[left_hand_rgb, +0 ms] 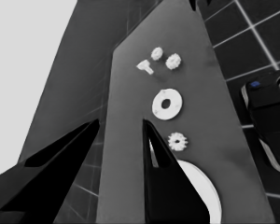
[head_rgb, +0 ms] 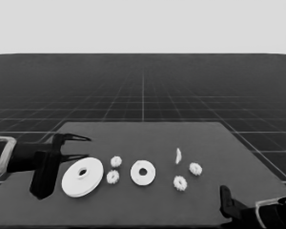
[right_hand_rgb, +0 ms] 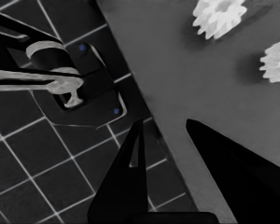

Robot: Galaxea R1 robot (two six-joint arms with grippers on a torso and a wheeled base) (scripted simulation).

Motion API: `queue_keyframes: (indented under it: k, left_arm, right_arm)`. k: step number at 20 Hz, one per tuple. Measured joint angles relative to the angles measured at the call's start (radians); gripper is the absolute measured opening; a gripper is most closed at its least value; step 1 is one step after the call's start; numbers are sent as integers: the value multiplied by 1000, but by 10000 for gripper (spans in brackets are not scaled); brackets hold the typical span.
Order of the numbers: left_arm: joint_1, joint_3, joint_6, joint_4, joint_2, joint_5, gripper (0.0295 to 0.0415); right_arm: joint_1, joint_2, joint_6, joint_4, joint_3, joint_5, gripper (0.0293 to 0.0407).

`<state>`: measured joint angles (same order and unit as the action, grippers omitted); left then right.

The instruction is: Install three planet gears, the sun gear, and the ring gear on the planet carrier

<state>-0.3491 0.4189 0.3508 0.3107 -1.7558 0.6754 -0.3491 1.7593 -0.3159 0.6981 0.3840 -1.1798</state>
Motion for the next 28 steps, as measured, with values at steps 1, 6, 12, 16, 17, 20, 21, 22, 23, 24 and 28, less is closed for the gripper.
queue_keyframes:
  k: [1,6,12,16,17,20,21,22,23,24,28]
  left_arm:
    - [71,-71,-3,-73,3,49,295]
    - [326,93,-986,510,-551,917,396]
    - [353,763,-1703,-99,-824,865,385]
    - [498,881,-1664,12,-856,813,385]
    - [530,909,-1651,37,-865,799,385]
    - [561,946,-1634,63,-876,780,385]
    - [564,950,-1632,66,-878,778,385]
    - [566,952,-1631,67,-878,777,385]
    - [567,953,-1630,68,-879,776,385]
    - [567,954,-1630,69,-879,776,385]
    - [567,955,-1630,69,-879,775,312]
  right_arm:
    - [-54,14,3,-76,-53,23,293]
    - [-9,1,0,-6,-1,1,383]
    - [-6,0,0,-1,3,0,385]
    - [-6,0,0,0,3,0,385]
    - [-6,0,0,0,3,0,385]
    - [-6,0,0,0,3,0,385]
    - [-6,0,0,0,3,0,385]
    - [-6,0,0,0,3,0,385]
    - [-6,0,0,0,3,0,385]
    - [-6,0,0,0,3,0,385]
    - [-6,0,0,0,3,0,385]
